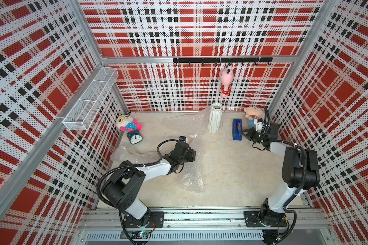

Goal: Wrap vases in bubble wrap
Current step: Tear off the tape using the Tape Cutter.

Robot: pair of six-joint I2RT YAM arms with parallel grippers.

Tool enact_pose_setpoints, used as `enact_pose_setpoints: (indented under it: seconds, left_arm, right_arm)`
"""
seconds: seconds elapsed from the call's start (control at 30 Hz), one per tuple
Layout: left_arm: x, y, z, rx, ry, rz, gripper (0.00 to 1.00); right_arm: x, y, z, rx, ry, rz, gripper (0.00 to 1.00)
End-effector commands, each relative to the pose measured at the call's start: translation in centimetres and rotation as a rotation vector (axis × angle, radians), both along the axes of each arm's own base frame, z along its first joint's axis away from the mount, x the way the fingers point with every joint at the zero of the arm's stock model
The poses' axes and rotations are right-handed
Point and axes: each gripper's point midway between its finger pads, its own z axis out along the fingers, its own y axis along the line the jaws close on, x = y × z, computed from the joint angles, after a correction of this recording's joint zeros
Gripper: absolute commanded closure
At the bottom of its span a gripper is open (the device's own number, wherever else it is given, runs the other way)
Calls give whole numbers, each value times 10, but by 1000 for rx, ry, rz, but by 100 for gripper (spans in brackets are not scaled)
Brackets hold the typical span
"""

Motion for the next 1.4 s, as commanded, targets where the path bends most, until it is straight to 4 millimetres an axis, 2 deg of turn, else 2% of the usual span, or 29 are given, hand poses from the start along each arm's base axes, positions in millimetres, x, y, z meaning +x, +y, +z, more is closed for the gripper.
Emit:
enact_pose_setpoints:
  seconds: [0.0,0.17,0.3,0.4,0.53,0.93,1.1,1.23,1.3,1.37]
  left_arm:
    - [-12,5,-22,40,64,-12,49]
    - [-12,5,-22,35,64,-11,49]
    - [-12,4,-24,36,67,-14,49]
    - [-12,4,-22,34,65,-11,49]
    - [-12,6,-21,37,61,-7,49]
    - [-12,8,-20,38,59,-2,50]
    - [-11,9,-18,36,51,3,50]
    - [-12,14,-18,36,52,12,50]
    - [-12,16,-18,37,54,10,50]
    - [-11,18,-20,43,58,10,50]
  right_arm:
    - [-12,0,5,-20,-31,-42,100]
    - [-31,4,-39,-16,48,-85,100]
    - [-34,18,-83,4,139,-83,100]
    - [-34,25,-102,0,177,-122,100]
    - [-31,38,-110,15,188,-144,100]
    - [-37,37,-115,21,212,-216,100]
    - [-39,50,-126,58,254,-284,100]
    - [-48,47,-137,91,284,-351,100]
    - [-49,47,-130,122,250,-358,100]
    - [-47,56,-117,144,207,-308,100]
